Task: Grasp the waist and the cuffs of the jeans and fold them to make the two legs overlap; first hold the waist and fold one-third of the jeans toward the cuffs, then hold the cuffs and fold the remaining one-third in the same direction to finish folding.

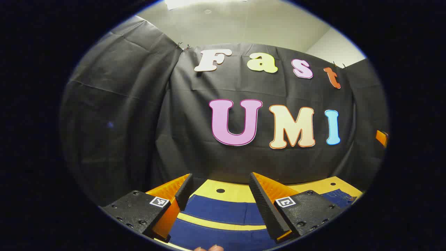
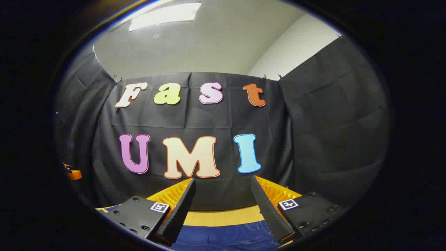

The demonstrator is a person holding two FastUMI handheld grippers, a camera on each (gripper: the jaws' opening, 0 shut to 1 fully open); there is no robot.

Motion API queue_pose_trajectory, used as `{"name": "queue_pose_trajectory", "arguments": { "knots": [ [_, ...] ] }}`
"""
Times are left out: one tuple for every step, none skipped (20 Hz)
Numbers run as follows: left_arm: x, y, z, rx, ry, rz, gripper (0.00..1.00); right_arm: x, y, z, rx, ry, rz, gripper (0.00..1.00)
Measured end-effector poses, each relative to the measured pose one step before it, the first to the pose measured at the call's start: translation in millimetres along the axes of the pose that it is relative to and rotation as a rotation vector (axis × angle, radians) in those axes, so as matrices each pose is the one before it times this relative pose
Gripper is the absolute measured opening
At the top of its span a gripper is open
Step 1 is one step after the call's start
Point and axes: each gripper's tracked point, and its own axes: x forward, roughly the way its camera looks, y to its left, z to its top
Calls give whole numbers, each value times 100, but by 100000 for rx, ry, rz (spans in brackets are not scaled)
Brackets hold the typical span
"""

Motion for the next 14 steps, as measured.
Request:
{"name": "queue_pose_trajectory", "arguments": {
  "knots": [
    [-4,29,132,567,-408,-77,93,-63,-177,51,-2923,89,1009,96],
    [-22,-32,33,544,-191,-296,93,21,110,71,-1302,35,799,96],
    [-39,154,-20,415,246,309,93,-35,145,70,895,-356,38,96],
    [-5,-22,-124,106,59,-133,93,-83,86,-13,-20,464,216,96],
    [-12,10,-74,59,356,11,94,37,66,17,-175,234,114,98],
    [-100,107,-193,-80,323,-76,93,14,79,22,-286,134,212,98],
    [-74,-44,-133,-90,251,-353,94,-43,55,-12,-264,24,122,96],
    [39,-19,37,73,210,31,94,-28,54,133,-35,-43,211,96],
    [-39,108,-156,36,124,69,93,-65,-32,50,-33,-96,-49,95],
    [-126,48,-299,12,332,6,93,10,12,132,-139,-63,-94,95],
    [-64,20,-81,5,296,-170,93,64,186,-149,-213,206,128,95],
    [-16,-64,-26,99,184,-302,93,34,75,75,-65,-92,39,96],
    [13,41,29,354,-41,-59,93,-34,5,69,-79,-423,-48,96],
    [1,31,-23,494,100,-220,93,46,40,122,-110,-10,-134,96]
  ]
}}
